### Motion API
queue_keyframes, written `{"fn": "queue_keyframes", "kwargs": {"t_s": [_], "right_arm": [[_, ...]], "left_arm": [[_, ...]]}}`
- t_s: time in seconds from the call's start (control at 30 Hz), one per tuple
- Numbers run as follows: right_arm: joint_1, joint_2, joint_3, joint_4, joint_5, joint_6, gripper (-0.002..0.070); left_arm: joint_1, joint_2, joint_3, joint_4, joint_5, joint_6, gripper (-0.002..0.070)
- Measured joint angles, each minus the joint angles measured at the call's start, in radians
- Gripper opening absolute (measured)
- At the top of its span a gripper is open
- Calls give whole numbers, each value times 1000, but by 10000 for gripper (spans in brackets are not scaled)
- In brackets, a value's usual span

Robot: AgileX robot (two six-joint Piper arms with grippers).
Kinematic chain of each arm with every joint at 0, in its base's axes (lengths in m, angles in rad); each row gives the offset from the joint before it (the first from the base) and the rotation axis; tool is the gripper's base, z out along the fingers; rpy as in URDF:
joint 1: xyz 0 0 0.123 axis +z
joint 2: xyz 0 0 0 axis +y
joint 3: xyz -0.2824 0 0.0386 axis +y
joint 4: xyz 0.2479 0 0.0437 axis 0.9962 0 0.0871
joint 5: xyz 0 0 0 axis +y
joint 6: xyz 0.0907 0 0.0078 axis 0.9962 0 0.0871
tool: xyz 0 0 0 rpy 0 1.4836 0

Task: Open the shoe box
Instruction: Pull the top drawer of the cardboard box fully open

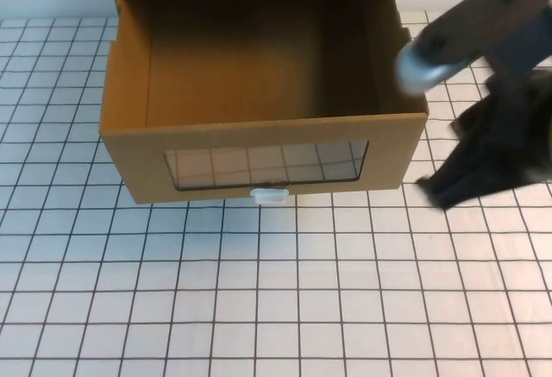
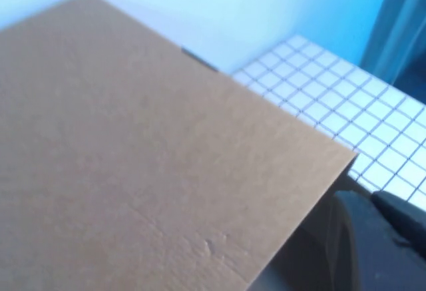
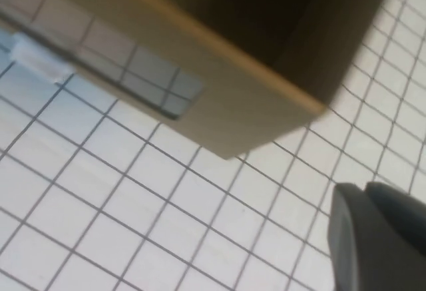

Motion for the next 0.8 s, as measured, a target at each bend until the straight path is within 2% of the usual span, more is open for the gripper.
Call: {"fn": "queue_keyframes", "kwargs": {"t_s": [0.23,0.43,0.57,0.8], "right_arm": [[-325,-50,-30,272,41,-222,-12],[-559,-197,55,521,15,-419,-13],[-627,-368,176,630,-56,-446,-13],[-634,-666,458,712,-230,-450,-13]], "left_arm": [[0,-172,148,37,0,-2,-2],[0,-447,527,144,-44,0,-2],[0,-703,848,170,-223,33,-2],[0,-1215,1504,168,-631,113,-2]]}}
